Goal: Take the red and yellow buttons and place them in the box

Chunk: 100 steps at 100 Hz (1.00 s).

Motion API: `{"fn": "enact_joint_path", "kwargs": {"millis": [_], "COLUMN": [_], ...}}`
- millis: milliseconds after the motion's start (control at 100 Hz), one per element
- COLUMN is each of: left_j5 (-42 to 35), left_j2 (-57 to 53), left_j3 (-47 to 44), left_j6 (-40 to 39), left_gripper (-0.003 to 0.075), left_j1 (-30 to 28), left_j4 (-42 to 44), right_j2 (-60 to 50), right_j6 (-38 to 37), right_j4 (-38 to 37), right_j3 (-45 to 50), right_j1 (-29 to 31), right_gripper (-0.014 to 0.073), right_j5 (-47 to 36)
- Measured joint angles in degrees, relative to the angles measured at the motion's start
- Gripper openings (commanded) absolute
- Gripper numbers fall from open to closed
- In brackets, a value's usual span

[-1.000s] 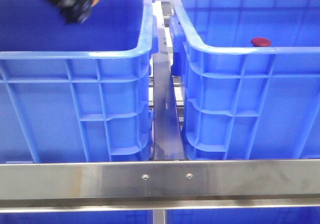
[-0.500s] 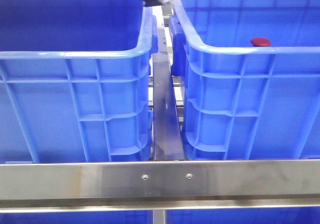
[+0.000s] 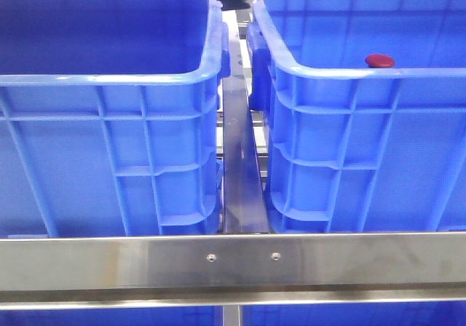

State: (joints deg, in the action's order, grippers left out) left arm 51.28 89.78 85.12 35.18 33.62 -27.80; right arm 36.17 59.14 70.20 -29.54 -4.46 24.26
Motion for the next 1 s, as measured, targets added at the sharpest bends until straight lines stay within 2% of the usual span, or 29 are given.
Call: {"fn": "enact_joint_path", "kwargs": {"millis": [340,490,710,920,1000], "left_j5": [0.00,0.00,0.00,0.00,0.00], "left_j2": [0.00,0.00,0.00,0.00,0.00], "left_j3": [0.00,0.00,0.00,0.00,0.00], "left_j6": [0.00,0.00,0.08,0.08,0.08], "left_gripper": [0.0239,0.0239,0.0239,0.0239,0.0239], "left_j1": [0.00,0.00,0.00,0.00,0.00], "left_j4": [0.00,0.00,0.00,0.00,0.00], "right_j2": [20.57,30.37,43.08,48.80,49.73], "right_j6": [-9.10,-13.64,-15.28,-15.28,-15.28], "right_j4": [12.97,17.55,21.36,22.10,22.23], "right_j3": [-14.85,-18.98,-24.51,-28.99,-29.51], "right_j1": [0.00,0.00,-0.57,-4.82,-5.98], "right_gripper": [0.0591,0.0591,0.0591,0.0590,0.0546], "right_j5": [14.55,18.54,23.70,24.65,24.54]}}
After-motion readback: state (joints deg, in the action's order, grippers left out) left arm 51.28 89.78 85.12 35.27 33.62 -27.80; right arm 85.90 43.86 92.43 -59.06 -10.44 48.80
